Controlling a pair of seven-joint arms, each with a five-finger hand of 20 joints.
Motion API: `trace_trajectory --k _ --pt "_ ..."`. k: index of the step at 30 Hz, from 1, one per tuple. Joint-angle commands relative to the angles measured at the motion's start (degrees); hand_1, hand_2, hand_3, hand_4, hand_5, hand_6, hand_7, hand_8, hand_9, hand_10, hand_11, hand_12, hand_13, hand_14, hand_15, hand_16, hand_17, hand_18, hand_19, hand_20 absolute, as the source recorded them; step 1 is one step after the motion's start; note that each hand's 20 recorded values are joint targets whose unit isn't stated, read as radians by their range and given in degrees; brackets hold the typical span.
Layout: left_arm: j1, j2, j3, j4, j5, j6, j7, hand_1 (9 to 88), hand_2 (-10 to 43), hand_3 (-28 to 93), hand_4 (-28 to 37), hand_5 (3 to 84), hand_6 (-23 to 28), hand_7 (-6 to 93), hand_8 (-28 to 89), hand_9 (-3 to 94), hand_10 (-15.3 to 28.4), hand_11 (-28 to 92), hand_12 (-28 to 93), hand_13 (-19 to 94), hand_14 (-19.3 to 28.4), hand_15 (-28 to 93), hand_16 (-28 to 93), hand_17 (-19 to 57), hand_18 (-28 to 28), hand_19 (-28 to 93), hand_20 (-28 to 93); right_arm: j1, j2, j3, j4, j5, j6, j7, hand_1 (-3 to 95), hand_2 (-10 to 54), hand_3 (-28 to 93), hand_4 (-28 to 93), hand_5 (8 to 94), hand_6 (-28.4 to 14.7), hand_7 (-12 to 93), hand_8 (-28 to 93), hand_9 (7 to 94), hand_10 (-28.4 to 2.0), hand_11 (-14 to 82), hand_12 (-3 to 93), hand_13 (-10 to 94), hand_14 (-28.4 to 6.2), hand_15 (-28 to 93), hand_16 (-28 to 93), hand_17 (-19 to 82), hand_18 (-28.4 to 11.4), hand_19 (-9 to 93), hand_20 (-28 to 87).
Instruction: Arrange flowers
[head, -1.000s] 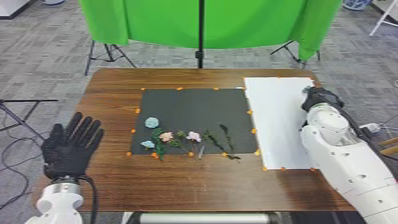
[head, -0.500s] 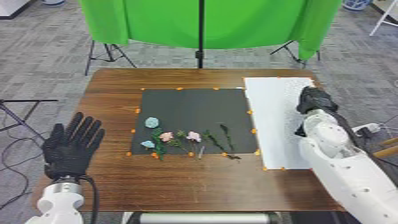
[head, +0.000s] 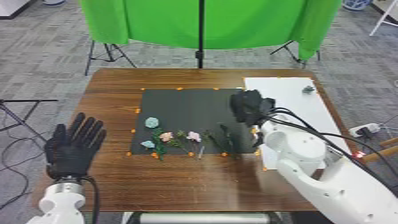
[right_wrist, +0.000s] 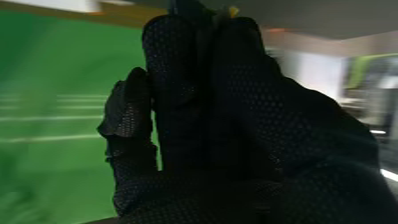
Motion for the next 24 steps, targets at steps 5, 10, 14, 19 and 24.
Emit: trace_trajectory --k 5,10,14,19,24 --pt "-1.8 -0.18 1.84 0.80 0.27 0.30 -1.40 27.5 9.1 80 -28.3 42.0 10.2 10.3 -10 35.0 16.3 20 8 26 16.7 36 -8 -9.6 14.8 37 12 3.6 -3.0 -6.9 2.2 -4.6 -0.1 -4.0 63.8 -9.5 70 -28 67.9 -2.6 38 -5 75.5 -11.7 23.8 43.0 68 -6.5 45 37 35 -20.2 84 40" --pt "-2.5 0.08 2.29 0.92 0.61 0.12 -1.49 27.5 9.1 80 -28.3 42.0 10.2 10.3 -10 35.2 16.4 20 8 26 16.7 36 -8 -9.6 14.8 37 12 3.8 -2.7 -8.4 3.2 -4.7 -3.9 -3.1 63.1 -9.5 70 -28 66.7 -2.7 38 -6 74.0 -12.2 23.7 42.7 66 -6.8 46 37 35 -20.2 84 40" --pt "-2.1 0.04 2.29 0.77 0.53 0.08 -1.48 27.5 9.1 80 -28.3 42.0 10.1 10.3 -10 35.1 16.4 20 8 25 16.4 36 -8 -9.6 14.8 37 12 3.0 -2.9 -8.2 2.8 -4.0 -4.6 -2.6 63.1 -9.5 70 -28 66.3 -2.9 36 -6 73.7 -12.4 22.5 41.0 66 -6.6 46 36 35 -19.9 84 40" --pt "-2.2 0.03 2.66 0.88 0.97 0.41 -1.95 27.5 9.1 80 -28.3 42.0 10.1 10.4 -10 35.1 16.4 19 8 25 16.4 36 -8 -9.6 14.8 37 12 2.1 -2.9 -7.4 2.1 -4.5 -6.1 -2.9 62.1 -9.5 70 -28 66.2 -1.7 27 -12 74.0 -12.6 17.4 38.3 65 -6.8 46 36 35 -20.5 84 40" --pt "-2.2 0.07 2.62 0.94 0.99 0.44 -1.92 27.5 9.1 80 -28.3 41.9 10.1 10.4 -10 35.1 16.3 20 8 25 16.4 36 -8 -9.6 14.8 37 12 0.9 -2.6 -5.7 0.9 -3.6 -5.6 -1.6 58.9 -9.5 72 -28 63.9 -1.3 21 -15 69.1 -13.6 21.9 27.1 61 -9.6 56 36 33 -22.7 87 41"
